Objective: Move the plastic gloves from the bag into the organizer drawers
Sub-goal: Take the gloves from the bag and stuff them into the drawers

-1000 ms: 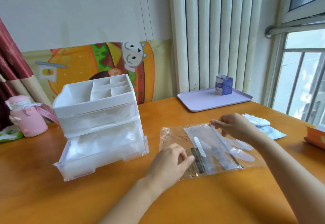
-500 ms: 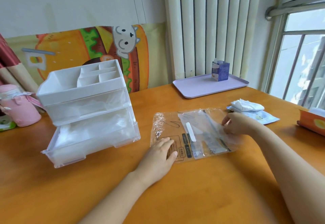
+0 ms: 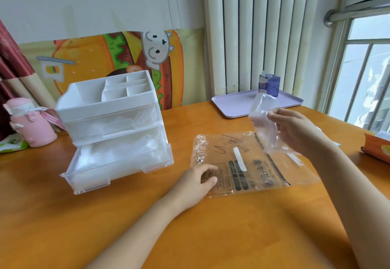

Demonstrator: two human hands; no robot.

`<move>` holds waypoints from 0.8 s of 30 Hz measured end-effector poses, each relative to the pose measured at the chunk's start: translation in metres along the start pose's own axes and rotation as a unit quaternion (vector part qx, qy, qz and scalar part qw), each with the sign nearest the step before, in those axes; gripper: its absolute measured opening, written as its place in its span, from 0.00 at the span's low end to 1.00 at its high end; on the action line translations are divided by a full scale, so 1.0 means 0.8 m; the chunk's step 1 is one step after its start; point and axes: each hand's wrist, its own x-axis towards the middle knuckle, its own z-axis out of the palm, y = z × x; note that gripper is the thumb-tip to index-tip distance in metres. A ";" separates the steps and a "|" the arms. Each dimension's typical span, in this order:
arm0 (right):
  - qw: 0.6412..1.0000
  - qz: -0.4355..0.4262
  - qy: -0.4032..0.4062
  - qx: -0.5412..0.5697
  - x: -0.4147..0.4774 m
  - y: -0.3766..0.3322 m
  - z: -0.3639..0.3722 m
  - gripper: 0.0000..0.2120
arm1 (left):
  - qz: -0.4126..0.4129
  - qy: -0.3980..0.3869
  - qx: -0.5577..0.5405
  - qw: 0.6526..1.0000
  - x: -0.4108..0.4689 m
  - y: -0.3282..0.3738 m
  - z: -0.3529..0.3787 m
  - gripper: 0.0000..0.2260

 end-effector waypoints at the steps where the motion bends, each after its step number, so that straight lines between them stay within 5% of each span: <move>1: 0.998 0.001 -0.056 0.025 -0.004 -0.002 0.008 0.10 | 0.000 0.007 -0.063 0.998 0.001 0.005 -0.004 0.14; 3: 0.987 0.004 -0.150 0.054 -0.010 -0.006 0.023 0.18 | 0.004 0.017 -0.198 0.980 0.003 0.013 -0.014 0.19; 5: 0.971 0.007 -0.225 0.079 -0.016 -0.009 0.035 0.26 | 0.013 0.015 -0.292 0.956 0.005 0.017 -0.024 0.37; 8: 0.941 0.022 -0.307 0.140 -0.032 -0.020 0.049 0.17 | 0.023 -0.057 -0.399 0.915 0.006 0.015 -0.036 0.53; 11: 0.929 0.044 -0.336 0.148 -0.041 -0.023 0.056 0.14 | 0.038 -0.145 -0.474 0.867 0.002 0.011 -0.038 0.47; 13: 0.927 0.062 -0.347 0.131 -0.040 -0.019 0.057 0.12 | 0.010 -0.137 -0.492 0.860 0.000 0.013 -0.039 0.45; 16: 0.928 0.072 -0.349 0.107 -0.033 -0.012 0.056 0.14 | -0.005 -0.043 -0.468 0.883 0.000 0.026 -0.047 0.35; 20: 0.934 0.072 -0.324 0.129 -0.027 -0.003 0.057 0.17 | 0.024 0.097 -0.365 0.926 0.000 0.037 -0.070 0.05; 24: 0.947 0.069 -0.298 0.098 -0.024 0.004 0.066 0.22 | 0.057 0.095 -0.264 0.958 -0.009 0.049 -0.110 0.10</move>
